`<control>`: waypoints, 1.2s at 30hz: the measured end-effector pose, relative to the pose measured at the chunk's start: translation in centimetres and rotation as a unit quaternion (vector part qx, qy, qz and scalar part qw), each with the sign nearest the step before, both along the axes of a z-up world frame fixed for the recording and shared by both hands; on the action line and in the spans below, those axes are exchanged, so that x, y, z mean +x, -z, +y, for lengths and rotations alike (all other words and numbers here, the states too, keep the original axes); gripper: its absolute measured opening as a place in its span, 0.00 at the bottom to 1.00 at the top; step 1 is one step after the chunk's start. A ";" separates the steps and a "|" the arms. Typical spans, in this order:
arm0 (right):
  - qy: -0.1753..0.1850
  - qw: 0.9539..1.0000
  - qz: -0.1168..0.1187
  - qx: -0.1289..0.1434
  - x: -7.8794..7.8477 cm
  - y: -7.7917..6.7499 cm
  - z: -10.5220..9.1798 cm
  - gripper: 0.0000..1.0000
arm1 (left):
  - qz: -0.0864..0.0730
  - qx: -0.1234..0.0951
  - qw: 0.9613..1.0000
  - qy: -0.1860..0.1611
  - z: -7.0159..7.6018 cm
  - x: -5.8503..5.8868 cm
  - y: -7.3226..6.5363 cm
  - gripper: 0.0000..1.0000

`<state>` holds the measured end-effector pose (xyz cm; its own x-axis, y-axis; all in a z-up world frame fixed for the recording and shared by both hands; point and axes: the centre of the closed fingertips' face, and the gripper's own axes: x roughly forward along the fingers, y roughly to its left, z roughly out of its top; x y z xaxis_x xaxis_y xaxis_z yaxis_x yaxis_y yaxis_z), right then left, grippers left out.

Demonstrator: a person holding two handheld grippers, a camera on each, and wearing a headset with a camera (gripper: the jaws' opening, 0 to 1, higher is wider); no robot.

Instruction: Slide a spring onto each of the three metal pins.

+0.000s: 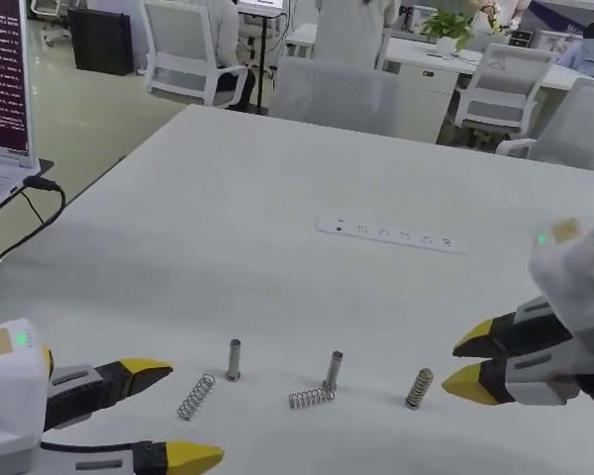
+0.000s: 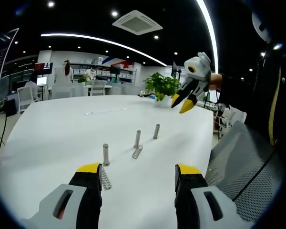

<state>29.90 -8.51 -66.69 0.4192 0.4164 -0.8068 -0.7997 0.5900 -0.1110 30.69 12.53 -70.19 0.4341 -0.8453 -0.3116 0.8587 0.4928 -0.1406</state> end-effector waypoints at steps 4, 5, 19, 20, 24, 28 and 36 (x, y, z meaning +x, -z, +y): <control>0.001 1.000 -0.001 0.004 -0.4 0.0 0.2 0.21 | 0.004 0.006 1.000 -0.004 0.2 0.4 1.0 0.55; 0.001 1.000 -0.002 0.005 -0.4 0.0 0.3 0.21 | 0.006 0.007 1.000 -0.004 0.3 0.6 1.3 0.55; 0.008 1.000 -0.005 0.010 -0.8 -0.1 0.3 0.21 | 0.004 0.036 0.999 -0.025 0.8 3.1 3.8 0.45; 0.009 1.000 -0.004 0.009 -0.8 0.0 0.3 0.21 | 0.006 0.039 0.999 -0.028 0.8 3.3 4.2 0.43; 0.011 1.000 -0.003 0.012 -0.9 0.2 0.4 0.21 | 0.004 0.050 0.998 -0.036 1.0 4.1 5.3 0.36; 0.008 1.000 0.001 0.011 -1.0 0.5 0.4 0.21 | 0.005 0.054 0.998 -0.042 1.0 4.4 5.9 0.31; 0.008 1.000 0.000 0.014 -0.8 0.4 0.5 0.20 | 0.002 0.063 0.997 -0.046 0.7 5.0 7.0 0.25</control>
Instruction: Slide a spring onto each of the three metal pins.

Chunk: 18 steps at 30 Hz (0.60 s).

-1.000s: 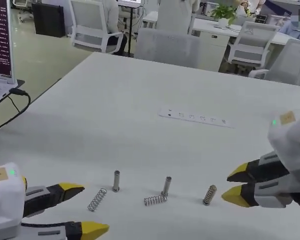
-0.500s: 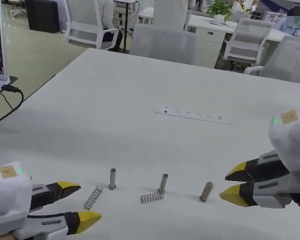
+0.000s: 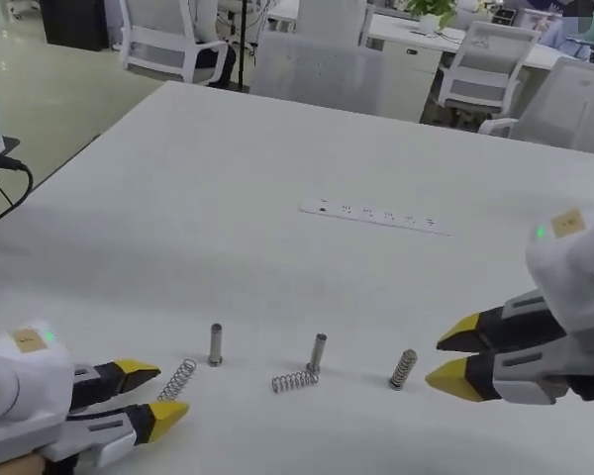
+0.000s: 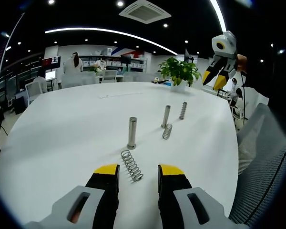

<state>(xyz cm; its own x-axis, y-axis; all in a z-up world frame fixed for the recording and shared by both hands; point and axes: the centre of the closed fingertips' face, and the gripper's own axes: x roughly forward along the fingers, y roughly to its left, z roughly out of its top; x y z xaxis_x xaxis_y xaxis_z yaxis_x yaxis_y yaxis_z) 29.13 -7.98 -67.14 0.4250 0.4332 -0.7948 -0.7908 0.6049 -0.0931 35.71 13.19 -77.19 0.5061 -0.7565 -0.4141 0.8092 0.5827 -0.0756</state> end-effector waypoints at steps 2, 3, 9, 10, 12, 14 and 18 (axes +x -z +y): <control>0.000 1.000 0.001 0.000 0.0 0.0 0.0 0.20 | 0.000 0.001 1.000 -0.001 -0.1 0.2 0.1 0.24; 0.000 1.000 0.001 0.001 0.0 0.0 0.0 0.20 | -0.001 0.003 1.000 -0.002 -0.2 0.3 0.2 0.23; -0.004 1.000 0.003 0.001 -0.1 0.1 0.3 0.20 | -0.003 0.008 1.000 -0.005 -0.4 0.3 0.6 0.19; -0.004 1.000 0.002 0.001 -0.1 0.1 0.3 0.20 | -0.003 0.010 1.000 -0.006 -0.4 0.2 0.7 0.19; -0.005 1.000 0.002 0.003 -0.1 0.1 0.4 0.20 | -0.002 0.014 1.000 -0.008 -0.3 0.2 1.0 0.18; -0.005 1.000 0.003 0.003 -0.1 0.2 0.4 0.20 | -0.004 0.017 1.000 -0.009 -0.1 0.3 1.2 0.17; -0.007 1.000 0.005 0.004 -0.1 0.4 0.5 0.20 | -0.010 0.021 1.000 -0.016 0.3 0.7 1.2 0.14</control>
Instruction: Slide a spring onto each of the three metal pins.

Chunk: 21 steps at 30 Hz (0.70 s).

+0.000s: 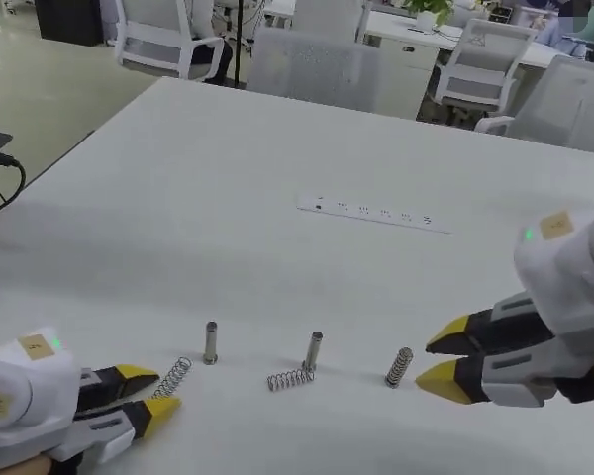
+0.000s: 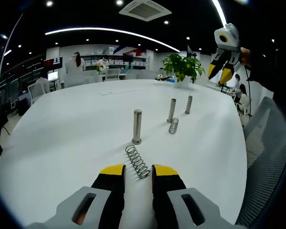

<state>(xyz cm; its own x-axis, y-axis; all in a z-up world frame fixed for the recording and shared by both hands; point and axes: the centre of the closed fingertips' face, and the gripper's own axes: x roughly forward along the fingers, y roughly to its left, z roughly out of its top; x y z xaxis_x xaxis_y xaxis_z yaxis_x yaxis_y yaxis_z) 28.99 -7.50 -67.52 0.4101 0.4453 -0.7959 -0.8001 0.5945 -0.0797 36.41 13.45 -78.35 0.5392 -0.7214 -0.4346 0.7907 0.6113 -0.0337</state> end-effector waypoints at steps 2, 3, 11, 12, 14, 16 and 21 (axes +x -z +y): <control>-0.002 1.000 0.001 0.001 0.0 0.0 0.1 0.20 | -0.003 0.003 1.000 -0.004 0.3 0.2 -0.1 0.14; -0.003 1.000 0.001 0.002 0.0 0.0 0.2 0.20 | -0.005 0.004 1.000 -0.008 0.5 0.2 -0.1 0.15; -0.008 1.000 0.005 0.002 0.0 0.2 0.5 0.19 | -0.013 0.005 1.000 -0.015 0.6 0.2 -0.4 0.15; -0.010 1.000 0.005 0.002 0.0 0.2 0.7 0.19 | -0.012 0.006 1.000 -0.014 0.6 0.3 -0.2 0.15; -0.012 1.000 0.006 0.002 0.0 0.2 0.8 0.19 | -0.016 0.009 1.000 -0.019 0.7 0.5 -0.1 0.15; -0.012 1.000 0.005 0.001 0.0 0.2 0.8 0.19 | -0.015 0.005 1.000 -0.024 0.7 0.7 -0.2 0.14; -0.011 1.000 0.005 0.000 0.1 0.2 0.6 0.19 | -0.017 0.010 0.999 -0.028 0.7 1.0 -0.1 0.12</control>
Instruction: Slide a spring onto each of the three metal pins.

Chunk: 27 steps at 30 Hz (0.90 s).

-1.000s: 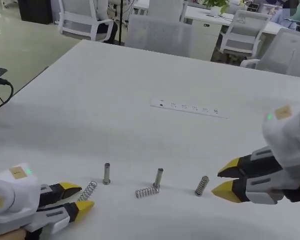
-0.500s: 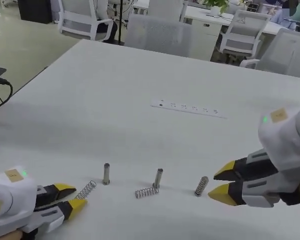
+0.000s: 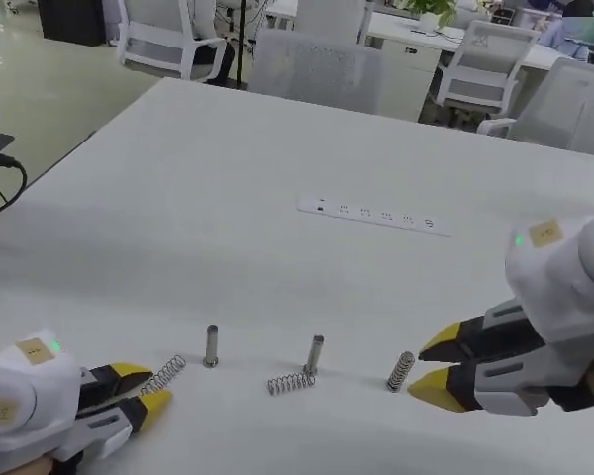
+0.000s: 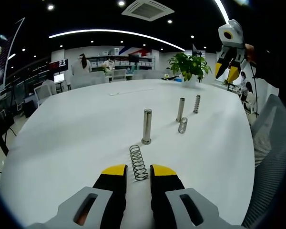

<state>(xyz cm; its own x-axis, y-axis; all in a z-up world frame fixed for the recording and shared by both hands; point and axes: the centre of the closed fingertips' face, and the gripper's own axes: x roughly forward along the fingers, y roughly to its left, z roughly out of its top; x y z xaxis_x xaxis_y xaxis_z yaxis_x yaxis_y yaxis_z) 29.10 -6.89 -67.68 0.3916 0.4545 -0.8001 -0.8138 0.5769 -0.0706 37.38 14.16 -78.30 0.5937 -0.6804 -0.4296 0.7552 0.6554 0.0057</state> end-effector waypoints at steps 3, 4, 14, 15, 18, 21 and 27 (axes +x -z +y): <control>0.000 1.000 0.001 0.003 0.0 0.0 0.1 0.19 | 0.001 -0.001 1.000 -0.002 0.2 0.2 0.1 0.07; 0.000 1.000 0.001 0.003 0.0 0.1 0.1 0.19 | 0.001 -0.001 1.000 -0.003 0.2 0.3 0.1 0.05; -0.002 1.000 0.007 0.008 -0.5 0.6 0.6 0.19 | 0.009 -0.013 1.000 -0.007 0.4 0.0 -0.3 0.03; -0.002 1.000 0.007 0.009 -0.5 0.5 0.7 0.19 | 0.007 -0.014 1.000 -0.006 0.5 -0.2 -0.6 0.03; -0.005 1.000 0.002 0.015 -0.6 0.1 1.2 0.19 | 0.009 -0.018 1.000 -0.005 0.7 -0.8 -1.0 0.03; -0.008 1.000 0.005 0.022 -0.8 0.2 1.5 0.19 | 0.006 -0.025 1.000 0.000 1.0 -1.6 -1.8 0.03; -0.014 1.000 0.007 0.027 -1.0 0.0 2.0 0.19 | -0.002 -0.039 0.999 0.026 0.5 -4.2 -4.0 0.03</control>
